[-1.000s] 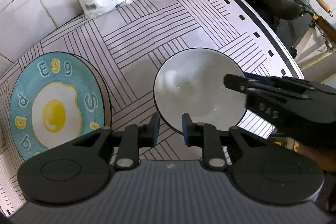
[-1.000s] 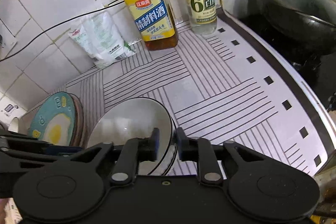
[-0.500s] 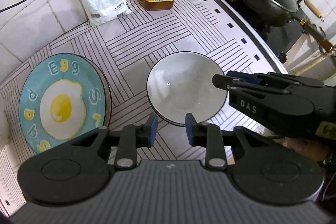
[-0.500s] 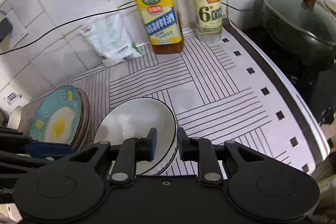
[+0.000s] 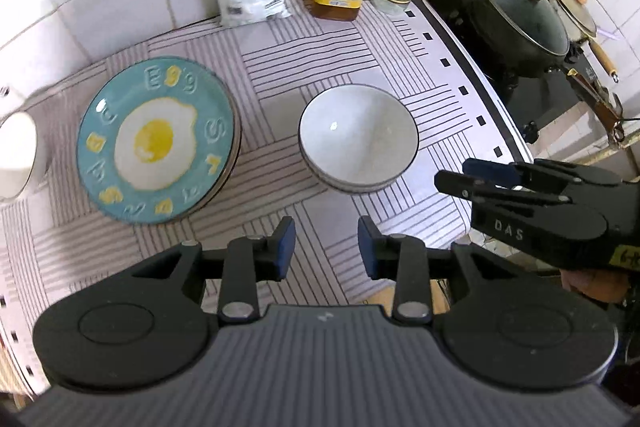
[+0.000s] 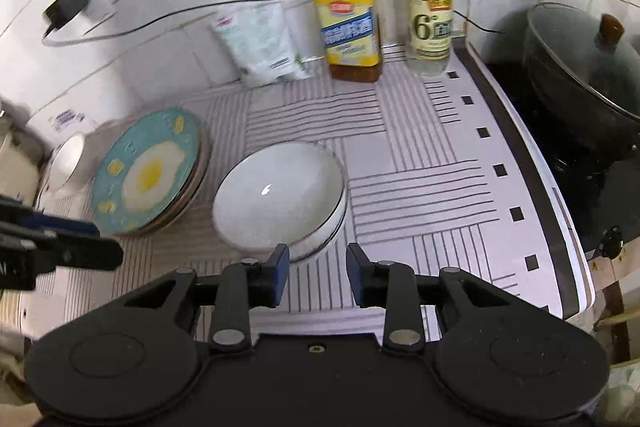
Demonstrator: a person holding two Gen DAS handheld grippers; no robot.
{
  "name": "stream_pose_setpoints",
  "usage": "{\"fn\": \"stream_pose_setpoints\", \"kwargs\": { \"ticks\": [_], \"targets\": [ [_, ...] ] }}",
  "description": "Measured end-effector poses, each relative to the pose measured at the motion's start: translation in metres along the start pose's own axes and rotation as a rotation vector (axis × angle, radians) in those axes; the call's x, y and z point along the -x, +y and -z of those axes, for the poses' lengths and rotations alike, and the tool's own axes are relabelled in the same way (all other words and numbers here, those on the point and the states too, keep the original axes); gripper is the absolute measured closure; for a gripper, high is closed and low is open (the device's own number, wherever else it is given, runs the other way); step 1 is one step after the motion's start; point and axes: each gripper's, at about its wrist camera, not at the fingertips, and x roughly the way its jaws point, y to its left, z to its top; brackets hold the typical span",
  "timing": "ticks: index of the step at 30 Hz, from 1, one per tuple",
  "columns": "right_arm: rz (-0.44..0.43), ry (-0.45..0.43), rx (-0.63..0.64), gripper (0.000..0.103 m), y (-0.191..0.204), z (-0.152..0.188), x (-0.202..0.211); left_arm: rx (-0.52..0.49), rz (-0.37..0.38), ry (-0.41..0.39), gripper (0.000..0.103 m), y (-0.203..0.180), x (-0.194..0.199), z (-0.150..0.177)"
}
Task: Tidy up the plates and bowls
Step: 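Move the left gripper to the white bowl beside the kettle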
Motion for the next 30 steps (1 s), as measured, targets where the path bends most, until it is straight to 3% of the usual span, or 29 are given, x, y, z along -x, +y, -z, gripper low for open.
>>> {"fn": "stream_pose_setpoints", "kwargs": {
  "ticks": [6, 17, 26, 30],
  "targets": [
    [-0.021, 0.030, 0.098, 0.063, 0.018, 0.008, 0.016, 0.089, -0.026, -0.012, 0.062, 0.010, 0.015, 0.025],
    [-0.074, 0.049, 0.242, 0.032, 0.052, 0.013, 0.029, 0.260, -0.076, -0.004, 0.051, 0.042, 0.025, 0.063],
    [-0.115, 0.126, 0.343, 0.030, 0.085, 0.025, 0.015, 0.362, -0.120, -0.004, 0.038, 0.087, 0.038, 0.083],
    [-0.150, 0.149, 0.395, 0.030, 0.111, 0.031, 0.008, 0.389, -0.137, -0.003, 0.023, 0.120, 0.043, 0.095]
  ]
}}
